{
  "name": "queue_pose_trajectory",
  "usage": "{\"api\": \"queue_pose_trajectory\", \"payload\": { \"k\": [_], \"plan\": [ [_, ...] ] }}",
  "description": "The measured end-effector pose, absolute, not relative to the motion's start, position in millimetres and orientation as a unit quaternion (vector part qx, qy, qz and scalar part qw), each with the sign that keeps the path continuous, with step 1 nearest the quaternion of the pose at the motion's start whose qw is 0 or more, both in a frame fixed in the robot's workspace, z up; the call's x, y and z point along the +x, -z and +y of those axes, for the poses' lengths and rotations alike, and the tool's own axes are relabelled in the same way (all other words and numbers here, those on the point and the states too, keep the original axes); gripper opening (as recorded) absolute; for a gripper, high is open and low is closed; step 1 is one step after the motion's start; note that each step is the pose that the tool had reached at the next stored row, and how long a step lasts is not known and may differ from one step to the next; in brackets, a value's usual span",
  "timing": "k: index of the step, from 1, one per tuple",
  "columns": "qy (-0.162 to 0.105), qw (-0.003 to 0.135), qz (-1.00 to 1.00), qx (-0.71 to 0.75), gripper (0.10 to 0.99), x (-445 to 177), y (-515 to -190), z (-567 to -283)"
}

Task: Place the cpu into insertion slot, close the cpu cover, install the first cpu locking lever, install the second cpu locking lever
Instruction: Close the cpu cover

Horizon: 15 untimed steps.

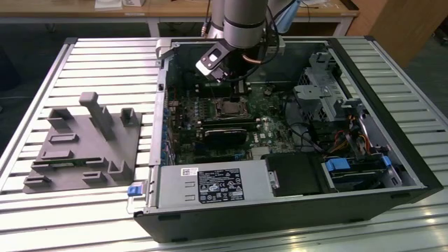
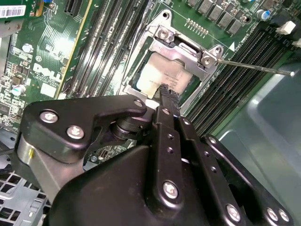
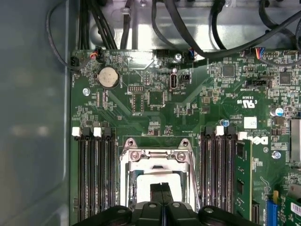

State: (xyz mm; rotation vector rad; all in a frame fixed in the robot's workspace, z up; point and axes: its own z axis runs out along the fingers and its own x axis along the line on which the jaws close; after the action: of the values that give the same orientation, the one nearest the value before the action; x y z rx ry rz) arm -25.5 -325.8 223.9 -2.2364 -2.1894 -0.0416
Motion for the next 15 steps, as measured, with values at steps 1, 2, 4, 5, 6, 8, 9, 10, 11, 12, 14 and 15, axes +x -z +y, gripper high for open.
{"api": "queue_pose_trajectory", "payload": {
  "k": [1, 2, 4, 5, 6, 8, 9, 10, 11, 12, 14, 15],
  "plan": [
    [0.013, 0.006, -0.699, -0.714, 0.106, -26.4, -223.0, -325.8],
    [0.014, 0.005, -0.699, -0.714, 0.106, -27.1, -221.9, -325.8],
    [0.014, 0.005, -0.700, -0.714, 0.106, -28.2, -219.7, -325.8],
    [0.014, 0.005, -0.700, -0.714, 0.106, -28.7, -218.7, -325.8],
    [0.014, 0.005, -0.700, -0.714, 0.106, -29.1, -218.0, -325.8],
    [0.014, 0.005, -0.700, -0.714, 0.106, -30.1, -217.4, -325.9],
    [0.014, 0.005, -0.700, -0.714, 0.106, -30.2, -217.4, -325.9],
    [0.014, 0.005, -0.700, -0.714, 0.106, -30.2, -217.4, -325.9],
    [0.014, 0.005, -0.700, -0.714, 0.106, -30.2, -217.3, -325.9],
    [0.014, 0.005, -0.700, -0.714, 0.106, -30.2, -217.3, -325.8],
    [0.014, 0.005, -0.702, -0.712, 0.106, -30.2, -217.3, -325.8],
    [0.014, 0.005, -0.705, -0.709, 0.106, -30.3, -217.3, -325.8]
  ]
}}
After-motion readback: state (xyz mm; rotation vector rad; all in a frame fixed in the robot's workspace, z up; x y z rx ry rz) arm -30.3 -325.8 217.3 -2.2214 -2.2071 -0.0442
